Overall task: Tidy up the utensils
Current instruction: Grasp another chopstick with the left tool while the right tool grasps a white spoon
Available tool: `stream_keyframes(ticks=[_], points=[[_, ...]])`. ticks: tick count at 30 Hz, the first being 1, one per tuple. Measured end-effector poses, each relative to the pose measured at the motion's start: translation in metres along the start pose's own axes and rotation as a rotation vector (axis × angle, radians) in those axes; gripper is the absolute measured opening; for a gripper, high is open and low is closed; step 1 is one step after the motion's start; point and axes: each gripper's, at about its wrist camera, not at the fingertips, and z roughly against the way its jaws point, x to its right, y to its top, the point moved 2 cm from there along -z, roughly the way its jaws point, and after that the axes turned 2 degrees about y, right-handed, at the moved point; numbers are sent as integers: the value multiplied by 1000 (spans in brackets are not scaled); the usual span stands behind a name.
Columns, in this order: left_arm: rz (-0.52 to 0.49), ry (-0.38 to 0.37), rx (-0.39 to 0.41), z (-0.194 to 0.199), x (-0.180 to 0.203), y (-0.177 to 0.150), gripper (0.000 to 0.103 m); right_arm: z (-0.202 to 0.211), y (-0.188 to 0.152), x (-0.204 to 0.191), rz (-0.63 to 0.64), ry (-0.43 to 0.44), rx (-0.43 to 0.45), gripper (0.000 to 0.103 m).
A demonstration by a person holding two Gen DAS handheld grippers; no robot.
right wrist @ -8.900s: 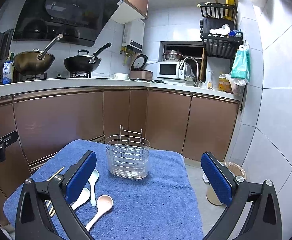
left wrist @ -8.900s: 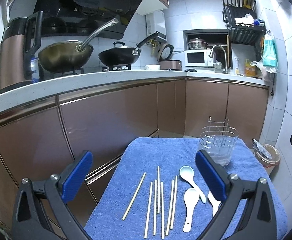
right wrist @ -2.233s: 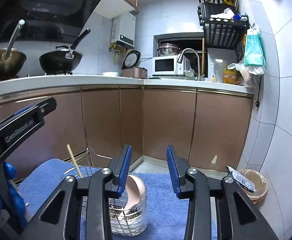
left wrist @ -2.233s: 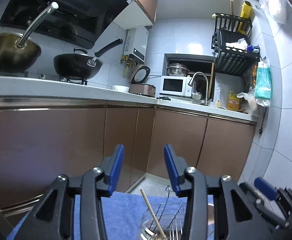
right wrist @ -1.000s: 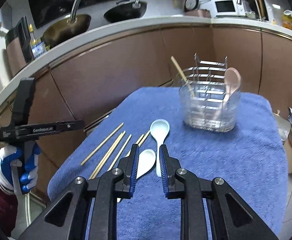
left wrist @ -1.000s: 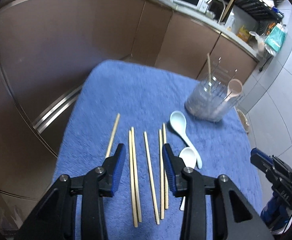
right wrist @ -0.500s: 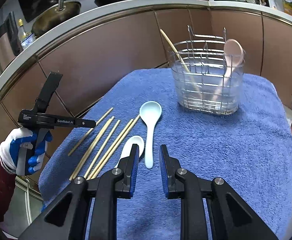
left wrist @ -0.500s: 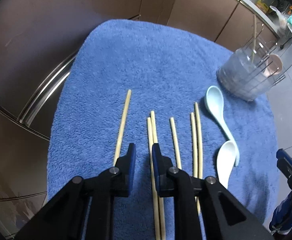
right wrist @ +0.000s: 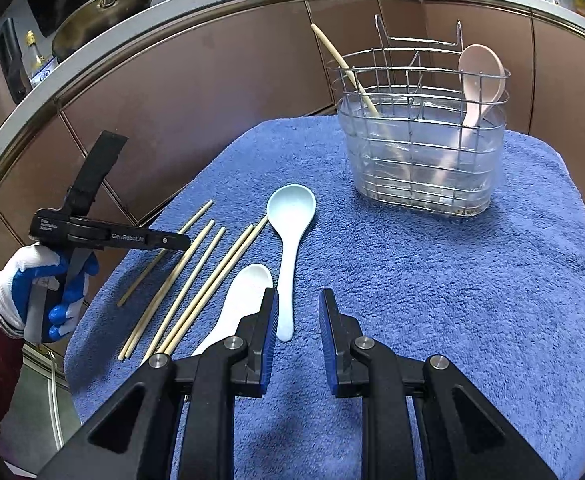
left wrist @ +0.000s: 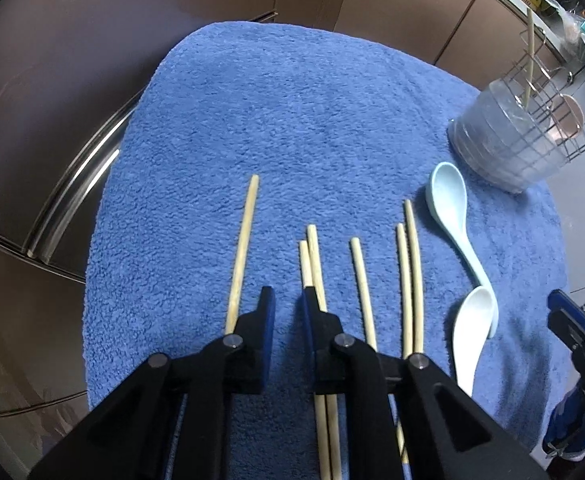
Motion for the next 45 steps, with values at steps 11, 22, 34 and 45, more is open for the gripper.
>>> stream_keyframes(ticks=[11, 22, 34, 45], points=[[3, -41, -5, 0, 3, 2, 13, -21, -3, 8, -18, 4, -30, 21], [-41, -6, -26, -2, 12, 4, 14, -31, -1, 2, -9, 12, -44, 21], [-44, -28, -79, -8, 8, 4, 13, -51, -4, -19, -12, 212, -172, 21], [-125, 1, -105, -17, 17, 17, 13, -83, 5, -19, -74, 263, -252, 23]])
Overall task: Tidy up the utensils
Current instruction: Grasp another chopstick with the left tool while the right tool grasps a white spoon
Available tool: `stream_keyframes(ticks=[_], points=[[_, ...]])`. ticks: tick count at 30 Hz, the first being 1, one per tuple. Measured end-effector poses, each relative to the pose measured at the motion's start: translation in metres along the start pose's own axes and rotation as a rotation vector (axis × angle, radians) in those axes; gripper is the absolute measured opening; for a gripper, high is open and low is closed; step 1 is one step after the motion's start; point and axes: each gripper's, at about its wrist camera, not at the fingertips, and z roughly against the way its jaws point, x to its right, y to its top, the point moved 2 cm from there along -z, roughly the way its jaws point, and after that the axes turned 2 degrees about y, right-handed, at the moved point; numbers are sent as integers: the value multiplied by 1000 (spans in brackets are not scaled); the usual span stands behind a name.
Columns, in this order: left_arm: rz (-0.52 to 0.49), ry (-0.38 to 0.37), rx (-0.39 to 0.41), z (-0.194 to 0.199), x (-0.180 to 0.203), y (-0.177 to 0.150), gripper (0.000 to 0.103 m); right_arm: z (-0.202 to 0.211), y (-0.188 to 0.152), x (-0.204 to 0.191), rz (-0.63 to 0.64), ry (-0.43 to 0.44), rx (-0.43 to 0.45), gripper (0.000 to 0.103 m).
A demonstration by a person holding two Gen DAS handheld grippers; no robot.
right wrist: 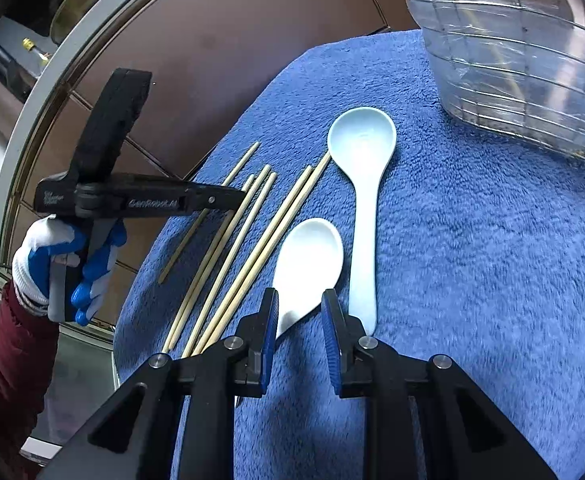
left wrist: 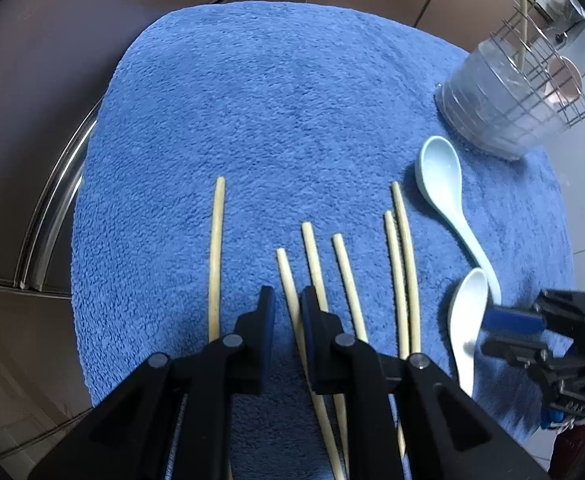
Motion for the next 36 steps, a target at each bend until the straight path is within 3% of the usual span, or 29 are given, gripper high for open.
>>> stream_keyframes(ticks=[20, 26, 32, 36], points=[[-20, -37, -45, -9, 0, 14, 12, -31, 53, 4, 76, 14, -129, 29], [7, -25, 4, -4, -2, 4, 7, -47, 51, -5, 156, -13, -185, 9], [41, -37, 110, 12, -1, -13, 5, -30, 41, -14, 212, -46, -129, 7], [65, -47, 221, 35, -1, -26, 5, -7, 32, -22, 242, -71, -60, 7]])
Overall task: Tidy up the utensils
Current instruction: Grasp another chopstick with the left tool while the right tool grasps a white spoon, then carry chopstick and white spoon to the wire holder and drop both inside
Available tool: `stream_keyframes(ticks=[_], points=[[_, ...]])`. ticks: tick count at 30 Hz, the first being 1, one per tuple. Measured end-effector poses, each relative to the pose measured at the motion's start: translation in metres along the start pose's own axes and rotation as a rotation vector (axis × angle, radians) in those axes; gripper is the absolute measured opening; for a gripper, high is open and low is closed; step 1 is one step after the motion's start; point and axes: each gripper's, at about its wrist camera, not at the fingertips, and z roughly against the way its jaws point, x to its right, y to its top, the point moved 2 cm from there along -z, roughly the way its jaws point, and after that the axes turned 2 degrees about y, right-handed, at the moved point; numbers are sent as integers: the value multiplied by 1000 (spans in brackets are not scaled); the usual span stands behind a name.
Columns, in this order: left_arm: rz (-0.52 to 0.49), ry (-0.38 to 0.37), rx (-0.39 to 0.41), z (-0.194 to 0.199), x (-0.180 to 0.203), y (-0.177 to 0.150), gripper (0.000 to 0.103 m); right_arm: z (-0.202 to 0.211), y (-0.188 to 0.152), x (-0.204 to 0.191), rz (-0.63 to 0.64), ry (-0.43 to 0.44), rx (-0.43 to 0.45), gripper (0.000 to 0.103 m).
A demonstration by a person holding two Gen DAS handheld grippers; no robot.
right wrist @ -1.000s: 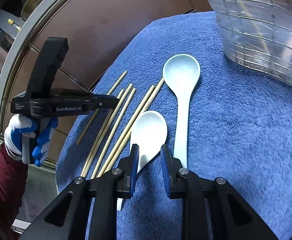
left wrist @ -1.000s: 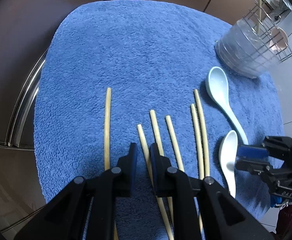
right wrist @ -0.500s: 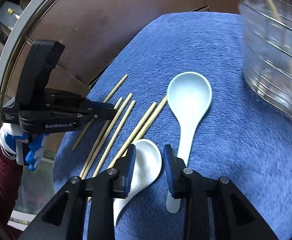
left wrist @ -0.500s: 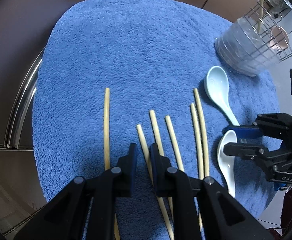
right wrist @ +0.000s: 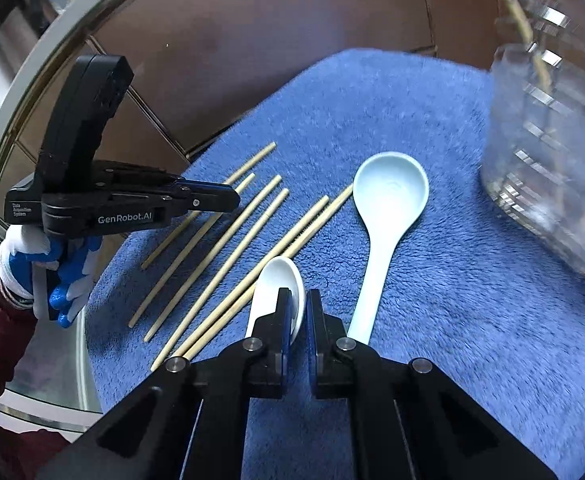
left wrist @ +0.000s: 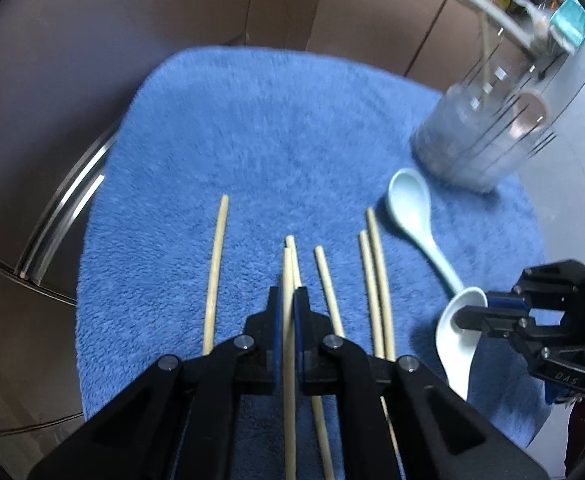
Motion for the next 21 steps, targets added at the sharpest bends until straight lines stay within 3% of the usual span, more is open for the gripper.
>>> stream_keyframes(ticks=[14, 21], points=[[23, 13, 321, 97, 21, -7, 5, 90, -51, -12, -16, -188, 243, 5], [-6, -86, 480, 145, 72, 25, 5, 183, -48, -6, -33, -413, 477, 5]])
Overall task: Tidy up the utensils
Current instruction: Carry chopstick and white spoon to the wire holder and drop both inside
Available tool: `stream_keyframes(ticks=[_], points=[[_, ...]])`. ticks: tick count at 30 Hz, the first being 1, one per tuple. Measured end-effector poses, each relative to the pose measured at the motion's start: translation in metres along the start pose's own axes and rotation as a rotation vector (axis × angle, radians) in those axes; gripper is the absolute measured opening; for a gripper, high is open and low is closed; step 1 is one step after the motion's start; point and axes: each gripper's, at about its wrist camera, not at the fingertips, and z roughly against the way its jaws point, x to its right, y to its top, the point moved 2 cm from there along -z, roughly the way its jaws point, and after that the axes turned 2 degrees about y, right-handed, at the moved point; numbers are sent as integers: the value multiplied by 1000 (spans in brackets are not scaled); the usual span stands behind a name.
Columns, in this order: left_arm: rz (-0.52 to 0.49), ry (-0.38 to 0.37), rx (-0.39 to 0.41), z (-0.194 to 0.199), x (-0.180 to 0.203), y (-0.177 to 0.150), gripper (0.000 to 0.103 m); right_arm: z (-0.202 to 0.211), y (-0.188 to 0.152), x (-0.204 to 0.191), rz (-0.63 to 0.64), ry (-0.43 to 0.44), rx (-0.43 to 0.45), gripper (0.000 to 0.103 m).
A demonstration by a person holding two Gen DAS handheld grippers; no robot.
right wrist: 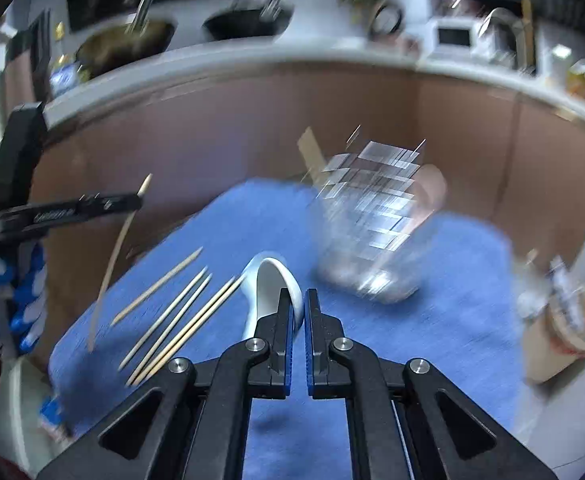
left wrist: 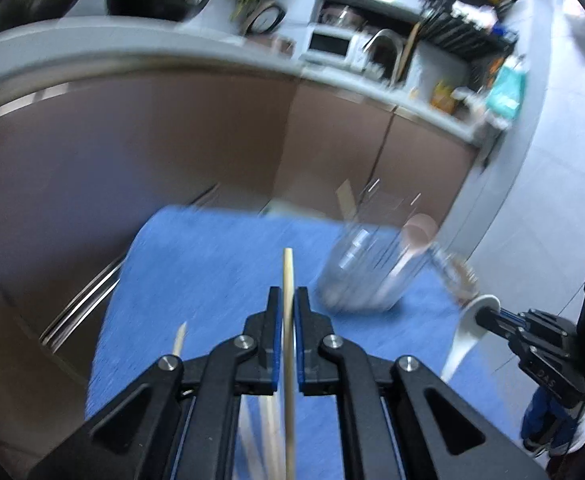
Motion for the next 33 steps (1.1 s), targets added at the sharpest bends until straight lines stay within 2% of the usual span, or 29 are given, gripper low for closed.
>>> stream_keyframes(ticks=[6, 9, 12, 16, 21, 26, 33], points=[[41, -156, 155, -5, 56, 64, 5, 35, 53, 32, -30, -145, 206, 5], [56, -191, 215, -15, 76, 88, 5, 33, 72, 45, -46, -180, 261, 5], [72, -192, 267, -29, 90, 111, 5, 28, 89, 53, -45, -216, 299, 5], [74, -135, 364, -51, 102, 135, 5, 9, 102, 60, -30, -265, 326, 5], [78, -40, 423, -89, 107, 141, 5, -19, 103, 71, -34, -290, 325, 5], [76, 45, 446, -124, 102, 123, 5, -45, 93, 73, -21, -312, 312, 5], [26, 128, 488, -145, 104, 98, 6, -68, 80, 75, -29, -306, 288, 6]])
